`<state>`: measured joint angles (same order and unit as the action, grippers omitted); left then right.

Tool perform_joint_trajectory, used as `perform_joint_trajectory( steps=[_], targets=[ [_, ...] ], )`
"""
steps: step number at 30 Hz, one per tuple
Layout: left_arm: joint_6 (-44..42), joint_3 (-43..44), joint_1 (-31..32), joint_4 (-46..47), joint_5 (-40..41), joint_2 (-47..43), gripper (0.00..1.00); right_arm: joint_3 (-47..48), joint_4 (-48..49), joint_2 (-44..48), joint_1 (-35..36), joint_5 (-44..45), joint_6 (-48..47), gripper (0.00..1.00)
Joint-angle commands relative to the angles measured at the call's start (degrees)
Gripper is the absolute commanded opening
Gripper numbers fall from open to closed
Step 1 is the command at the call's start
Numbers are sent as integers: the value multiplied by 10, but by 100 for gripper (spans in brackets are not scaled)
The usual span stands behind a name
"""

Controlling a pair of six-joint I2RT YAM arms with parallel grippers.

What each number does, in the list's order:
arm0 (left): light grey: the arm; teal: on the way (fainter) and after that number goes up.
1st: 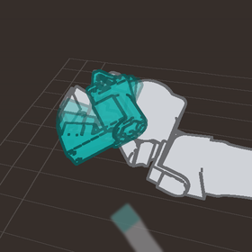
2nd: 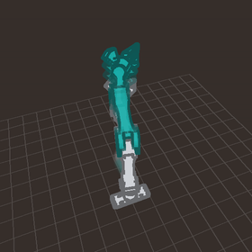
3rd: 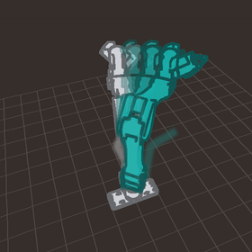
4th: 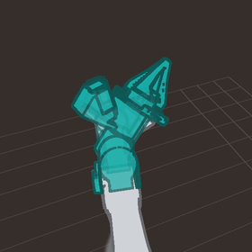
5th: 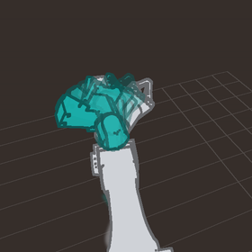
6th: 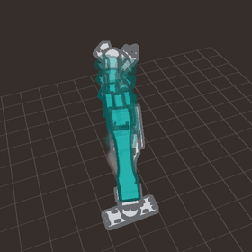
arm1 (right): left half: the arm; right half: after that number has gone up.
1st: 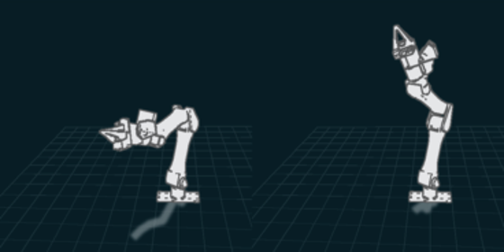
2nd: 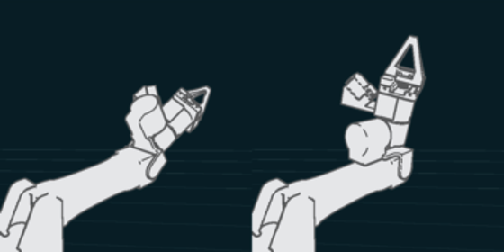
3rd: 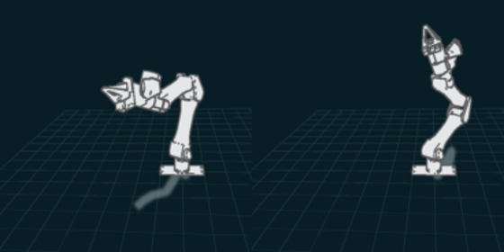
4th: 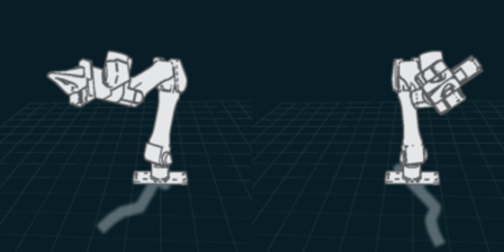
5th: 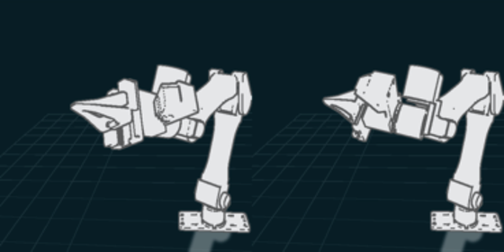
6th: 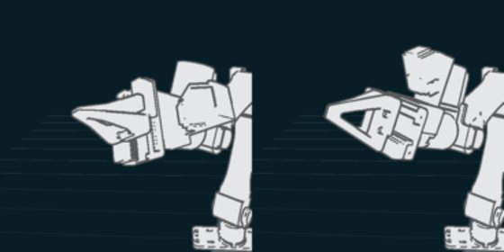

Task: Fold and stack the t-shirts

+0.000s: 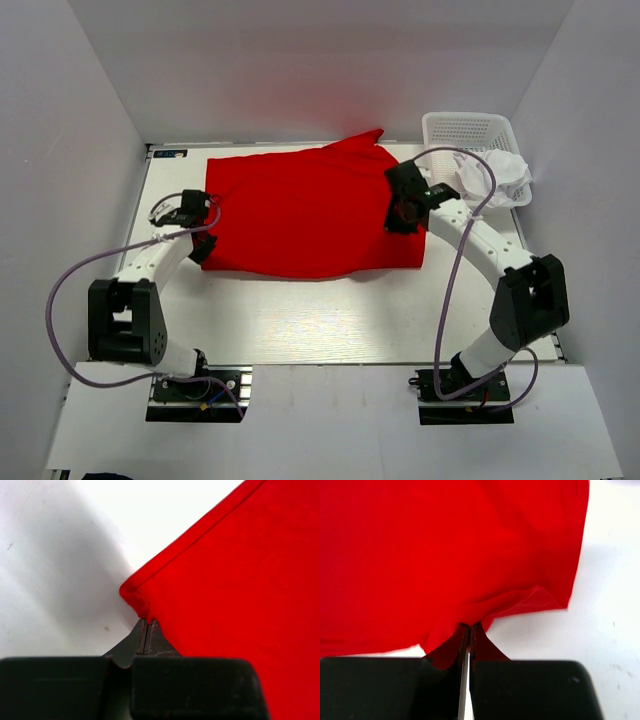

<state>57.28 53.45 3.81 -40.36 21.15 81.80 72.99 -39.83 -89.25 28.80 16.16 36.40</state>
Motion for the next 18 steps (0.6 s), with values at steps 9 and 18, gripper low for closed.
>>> perform_joint_trajectory(
  steps=[9,18],
  targets=[
    [15,103,-35,-16,51,59,0,194,0,-133,-56,-2,-62,0],
    [-4,165,-46,4,33,138,0,286,1,-213,-80,-16,-86,0]
  ],
)
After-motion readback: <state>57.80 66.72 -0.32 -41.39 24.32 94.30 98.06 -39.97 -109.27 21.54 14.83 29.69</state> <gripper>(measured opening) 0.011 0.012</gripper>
